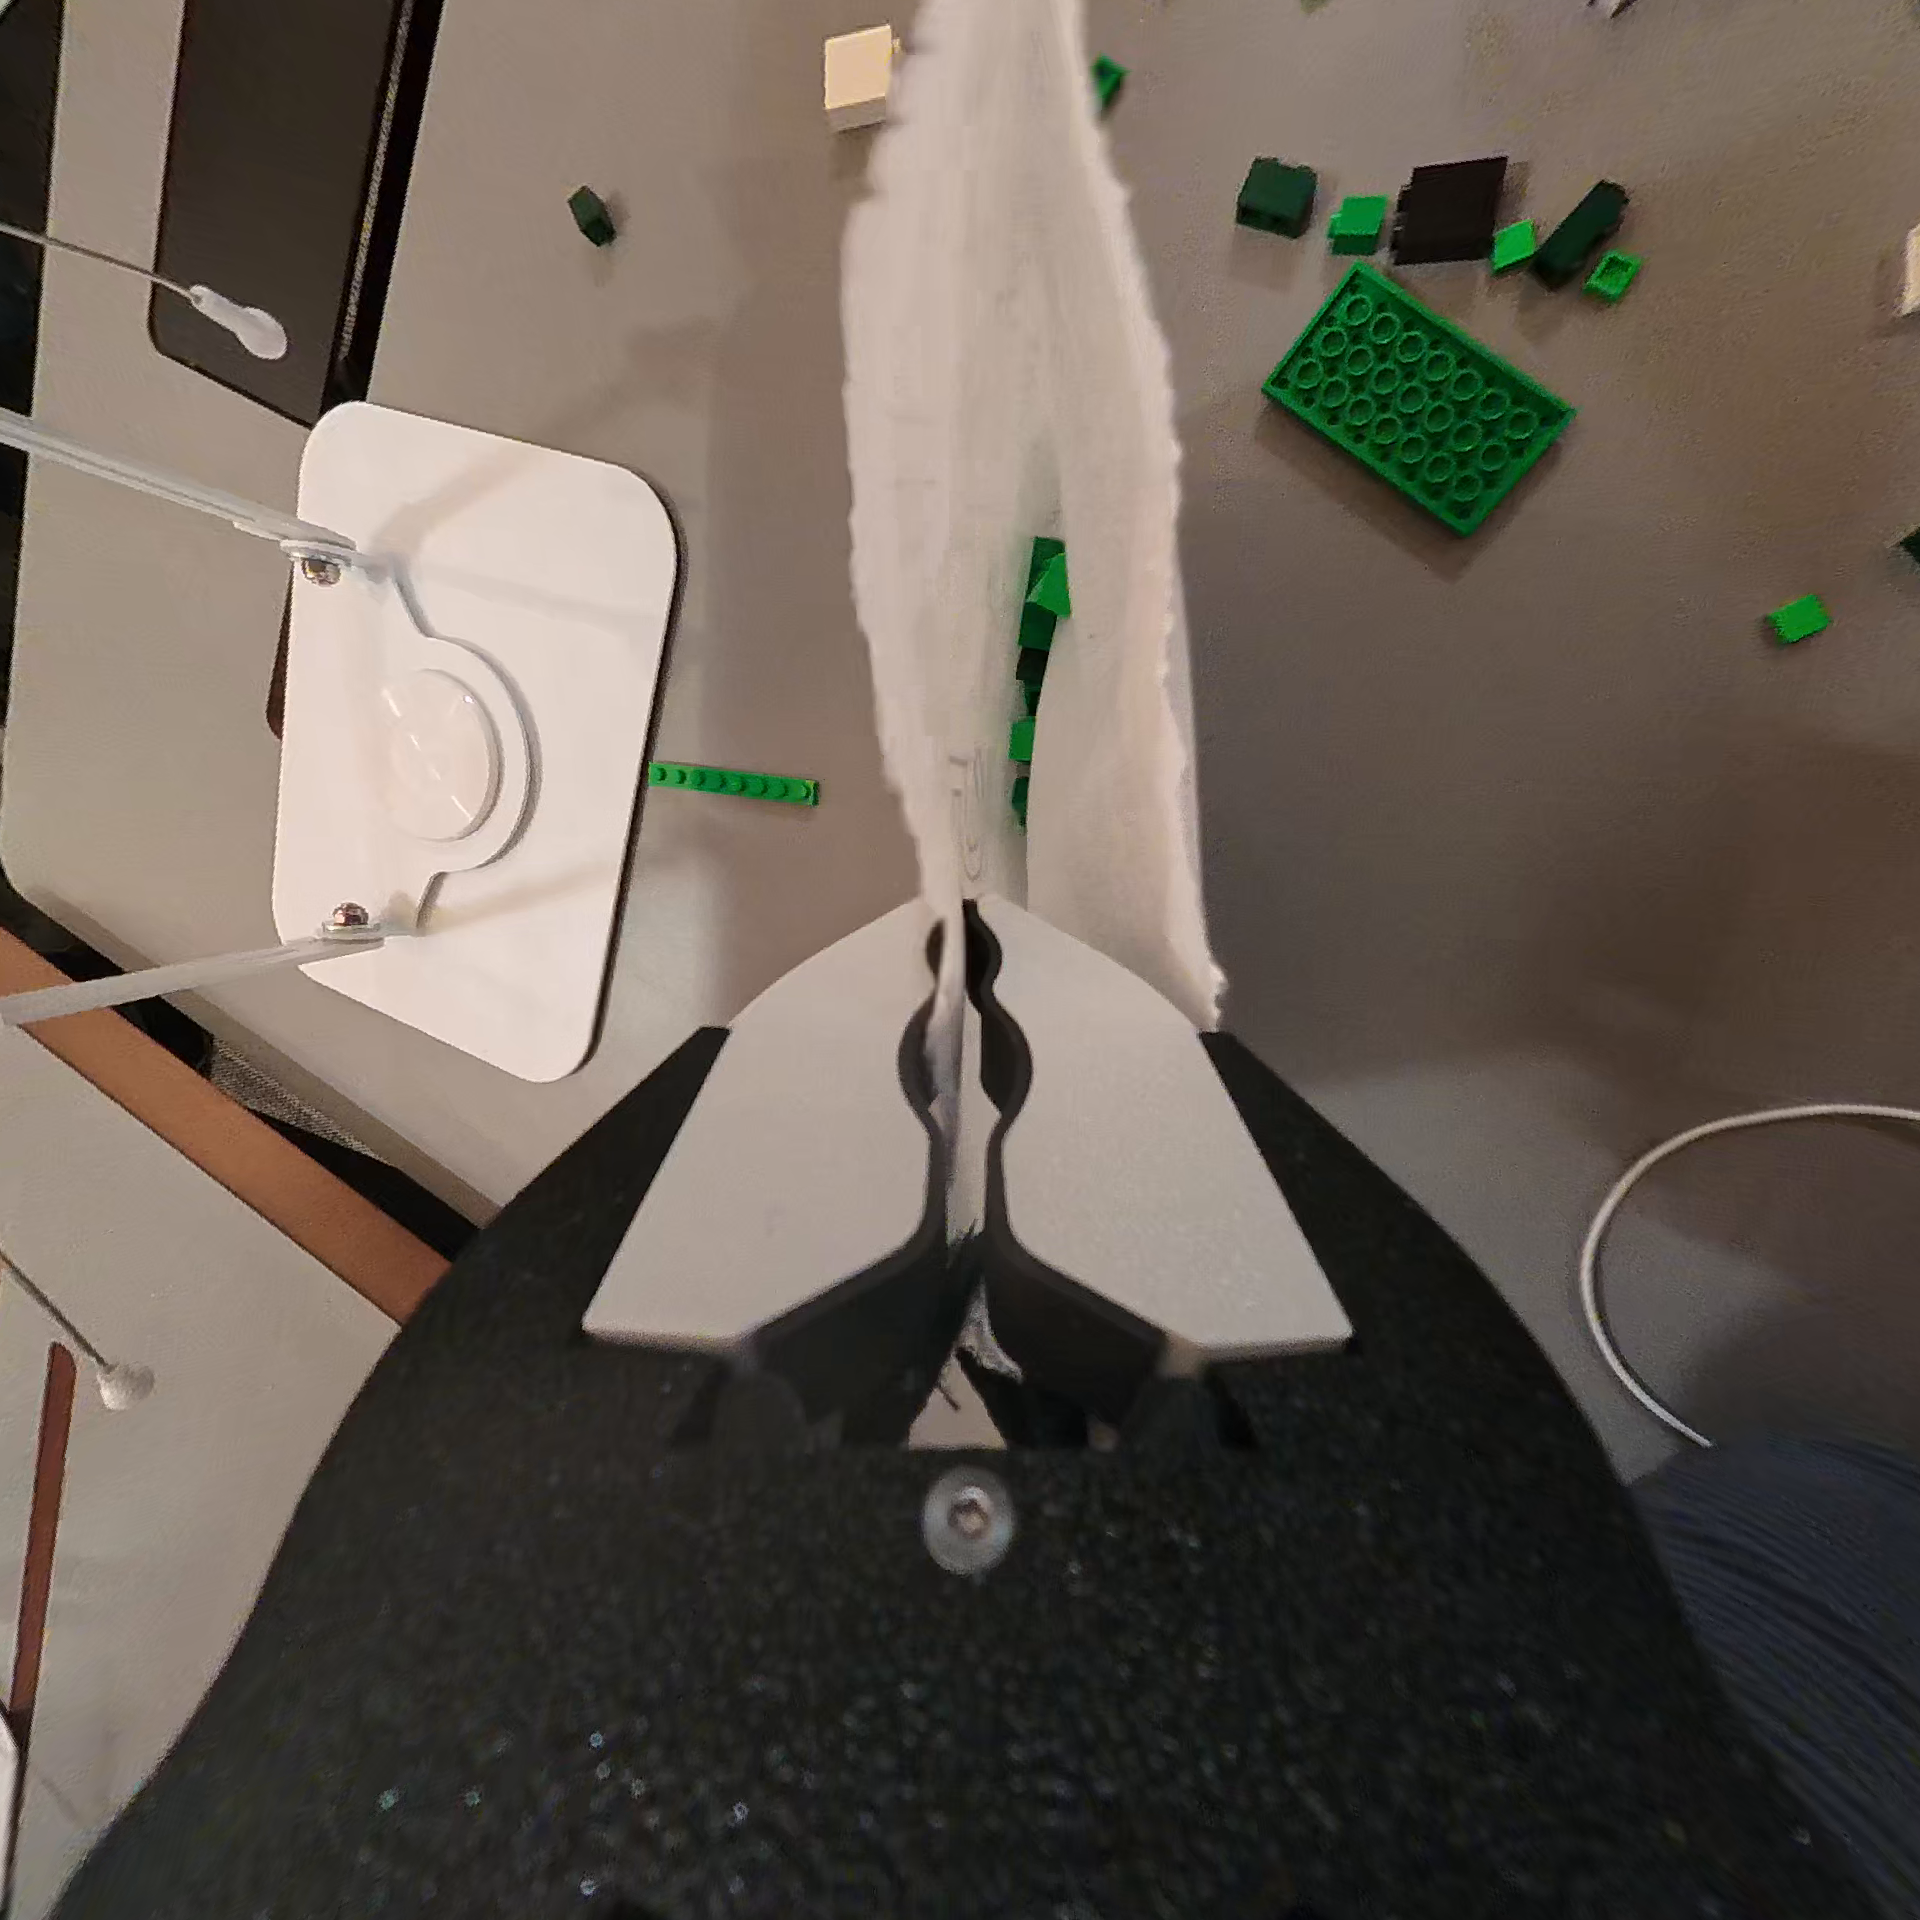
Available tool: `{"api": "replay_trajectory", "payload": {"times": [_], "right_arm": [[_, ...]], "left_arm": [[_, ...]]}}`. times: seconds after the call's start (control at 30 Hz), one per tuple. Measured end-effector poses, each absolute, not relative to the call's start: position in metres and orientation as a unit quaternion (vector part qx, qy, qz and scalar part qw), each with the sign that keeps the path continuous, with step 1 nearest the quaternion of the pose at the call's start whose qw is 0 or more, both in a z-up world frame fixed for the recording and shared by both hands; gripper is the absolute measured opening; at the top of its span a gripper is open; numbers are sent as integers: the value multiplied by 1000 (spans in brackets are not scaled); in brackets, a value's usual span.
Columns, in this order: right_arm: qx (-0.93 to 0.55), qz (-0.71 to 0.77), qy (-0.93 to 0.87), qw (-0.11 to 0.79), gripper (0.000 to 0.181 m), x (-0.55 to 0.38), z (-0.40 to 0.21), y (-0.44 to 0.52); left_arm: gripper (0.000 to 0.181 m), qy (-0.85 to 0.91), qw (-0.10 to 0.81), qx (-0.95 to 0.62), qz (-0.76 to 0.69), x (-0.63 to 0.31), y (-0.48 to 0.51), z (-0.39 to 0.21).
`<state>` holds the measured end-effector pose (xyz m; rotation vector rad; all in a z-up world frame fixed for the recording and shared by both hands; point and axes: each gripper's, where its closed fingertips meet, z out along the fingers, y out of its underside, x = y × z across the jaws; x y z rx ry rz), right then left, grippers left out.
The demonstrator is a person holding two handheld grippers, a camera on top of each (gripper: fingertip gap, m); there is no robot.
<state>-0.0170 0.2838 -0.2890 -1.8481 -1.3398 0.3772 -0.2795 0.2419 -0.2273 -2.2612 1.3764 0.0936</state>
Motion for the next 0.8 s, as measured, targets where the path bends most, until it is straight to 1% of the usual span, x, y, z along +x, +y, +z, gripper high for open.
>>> {"api": "replay_trajectory", "payload": {"times": [0.2, 0.37, 0.47, 0.6, 0.67, 0.77, 0.8], "right_arm": [[-723, 192, -497, 439, 30, -18, -276, 279], [-726, 192, -482, 451, 21, -7, -287, 287], [-736, 218, -467, 440, 19, -7, -292, 289], [-737, 172, -471, 452, 18, -1, -292, 294], [-742, 169, -474, 443, 17, -1, -297, 295], [-745, 184, -483, 421, 7, -4, -302, 291], [-746, 183, -481, 422, 6, -4, -302, 292]], "left_arm": [[0, 510, 244, -823, 52, -279, 246, -227], [0, 505, 234, -827, 77, -280, 251, -230], [0, 508, 232, -826, 84, -280, 251, -231], [0, 504, 234, -827, 80, -280, 251, -230], [0, 506, 233, -827, 78, -279, 251, -231], [0, 511, 232, -824, 74, -278, 249, -231], [0, 514, 235, -822, 70, -276, 249, -231]]}}
